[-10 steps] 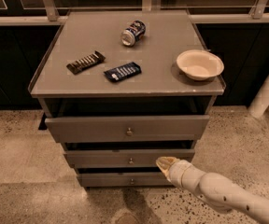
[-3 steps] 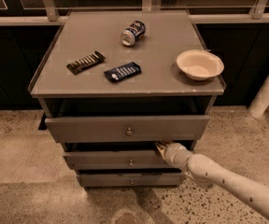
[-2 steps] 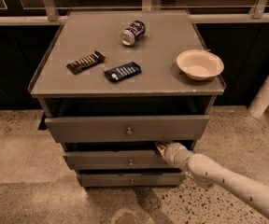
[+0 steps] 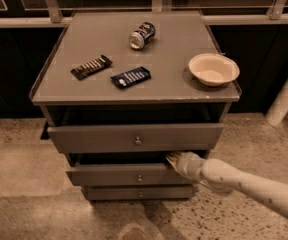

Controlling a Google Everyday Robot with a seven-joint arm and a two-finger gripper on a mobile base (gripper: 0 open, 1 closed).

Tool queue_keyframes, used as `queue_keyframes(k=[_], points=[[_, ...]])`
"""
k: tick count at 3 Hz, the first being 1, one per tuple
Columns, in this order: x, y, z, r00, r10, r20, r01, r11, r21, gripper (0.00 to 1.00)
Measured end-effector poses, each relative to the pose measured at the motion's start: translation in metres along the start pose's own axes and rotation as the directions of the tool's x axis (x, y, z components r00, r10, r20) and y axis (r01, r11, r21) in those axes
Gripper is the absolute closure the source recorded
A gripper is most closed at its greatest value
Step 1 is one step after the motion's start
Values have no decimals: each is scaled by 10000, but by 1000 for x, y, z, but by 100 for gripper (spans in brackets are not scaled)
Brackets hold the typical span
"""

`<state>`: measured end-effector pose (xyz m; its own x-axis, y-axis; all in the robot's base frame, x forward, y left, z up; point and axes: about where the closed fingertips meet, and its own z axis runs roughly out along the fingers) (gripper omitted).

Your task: Open middle drawer

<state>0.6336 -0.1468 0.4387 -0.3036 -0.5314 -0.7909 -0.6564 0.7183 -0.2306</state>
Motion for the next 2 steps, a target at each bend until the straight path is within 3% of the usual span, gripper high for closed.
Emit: queue_keyframes(k=[1,2], points=[[0,0,1,10000,0,-1,0,10000,-1,100],[1,12,-10,9975,-13,-706,-43,9968,-799,100]])
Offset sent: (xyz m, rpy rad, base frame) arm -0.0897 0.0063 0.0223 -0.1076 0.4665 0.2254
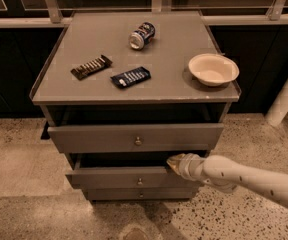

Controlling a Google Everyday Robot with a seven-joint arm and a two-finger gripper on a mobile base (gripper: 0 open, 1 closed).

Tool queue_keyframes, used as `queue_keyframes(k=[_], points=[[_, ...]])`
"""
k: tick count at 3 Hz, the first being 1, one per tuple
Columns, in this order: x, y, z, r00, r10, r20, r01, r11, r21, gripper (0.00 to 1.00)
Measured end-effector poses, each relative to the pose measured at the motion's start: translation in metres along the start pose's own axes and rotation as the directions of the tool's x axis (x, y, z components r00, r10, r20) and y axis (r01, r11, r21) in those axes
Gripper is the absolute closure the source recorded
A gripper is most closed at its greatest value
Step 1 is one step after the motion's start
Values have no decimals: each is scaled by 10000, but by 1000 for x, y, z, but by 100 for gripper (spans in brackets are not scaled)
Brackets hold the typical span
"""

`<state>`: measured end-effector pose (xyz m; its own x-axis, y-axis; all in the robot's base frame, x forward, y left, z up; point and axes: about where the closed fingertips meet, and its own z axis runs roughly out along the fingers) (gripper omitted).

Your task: Open middle drawer

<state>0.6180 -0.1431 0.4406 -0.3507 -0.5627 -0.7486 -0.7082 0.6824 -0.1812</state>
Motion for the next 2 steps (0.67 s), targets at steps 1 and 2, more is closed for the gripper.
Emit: queue_keyframes(k=[1,2], points=[[3,27,-21,9920,-12,-1261,-178,9887,-1490,100],[7,51,-41,9786,-181,-2052,-396,9610,-2736,100]])
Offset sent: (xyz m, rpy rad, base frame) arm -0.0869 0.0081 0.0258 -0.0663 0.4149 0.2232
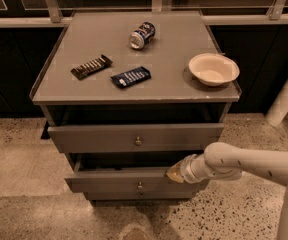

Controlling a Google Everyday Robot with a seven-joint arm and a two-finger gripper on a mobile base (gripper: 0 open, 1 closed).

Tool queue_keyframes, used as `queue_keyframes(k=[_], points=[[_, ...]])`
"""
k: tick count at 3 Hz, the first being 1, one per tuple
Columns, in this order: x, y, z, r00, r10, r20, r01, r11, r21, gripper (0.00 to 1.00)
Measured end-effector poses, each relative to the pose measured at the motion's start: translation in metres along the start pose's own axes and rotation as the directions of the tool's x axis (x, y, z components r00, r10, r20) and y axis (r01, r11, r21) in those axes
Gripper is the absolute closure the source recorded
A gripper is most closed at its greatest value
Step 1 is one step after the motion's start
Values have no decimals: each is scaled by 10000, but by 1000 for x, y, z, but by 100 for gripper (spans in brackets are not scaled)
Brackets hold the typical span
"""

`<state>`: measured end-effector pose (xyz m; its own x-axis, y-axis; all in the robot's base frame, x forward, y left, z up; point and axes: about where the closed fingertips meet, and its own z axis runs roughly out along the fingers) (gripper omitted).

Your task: Open middle drawer

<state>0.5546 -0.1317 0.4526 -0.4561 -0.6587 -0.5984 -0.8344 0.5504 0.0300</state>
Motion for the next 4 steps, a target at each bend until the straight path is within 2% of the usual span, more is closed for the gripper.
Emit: queue_keyframes(k=[1,2,4], points=[[-3,-3,0,9999,11,137,-13,9999,110,100],[-14,-16,-10,9973,-77,725,10,9958,920,100],[-13,-19,0,9965,123,826,-213,9939,1085,100]])
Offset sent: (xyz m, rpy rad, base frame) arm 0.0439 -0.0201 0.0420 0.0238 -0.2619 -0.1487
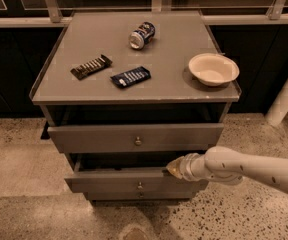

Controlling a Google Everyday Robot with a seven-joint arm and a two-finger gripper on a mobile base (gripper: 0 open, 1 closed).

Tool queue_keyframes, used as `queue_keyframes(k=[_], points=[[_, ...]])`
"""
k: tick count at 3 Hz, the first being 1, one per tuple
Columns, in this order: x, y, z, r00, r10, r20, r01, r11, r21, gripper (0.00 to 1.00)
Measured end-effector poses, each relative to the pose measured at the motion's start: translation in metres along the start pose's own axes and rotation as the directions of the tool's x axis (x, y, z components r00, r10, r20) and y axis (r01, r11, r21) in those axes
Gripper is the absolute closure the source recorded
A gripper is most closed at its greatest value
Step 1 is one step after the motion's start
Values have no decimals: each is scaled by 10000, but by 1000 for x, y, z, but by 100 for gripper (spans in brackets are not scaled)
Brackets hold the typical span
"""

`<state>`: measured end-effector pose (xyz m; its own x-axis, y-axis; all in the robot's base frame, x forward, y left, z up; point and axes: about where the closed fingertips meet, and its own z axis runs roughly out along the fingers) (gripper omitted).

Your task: Open middle drawer

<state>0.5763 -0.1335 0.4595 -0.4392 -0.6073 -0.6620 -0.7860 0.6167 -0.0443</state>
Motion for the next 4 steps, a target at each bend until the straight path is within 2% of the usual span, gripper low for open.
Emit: queue_keyframes(k=[2,3,4], points=[[1,-2,27,9998,200,52,-201,9995,239,100],[-3,-7,34,9999,144,73,-147,9992,384,100],[-6,-10,42,10000,-42,48,41,9996,289,100]])
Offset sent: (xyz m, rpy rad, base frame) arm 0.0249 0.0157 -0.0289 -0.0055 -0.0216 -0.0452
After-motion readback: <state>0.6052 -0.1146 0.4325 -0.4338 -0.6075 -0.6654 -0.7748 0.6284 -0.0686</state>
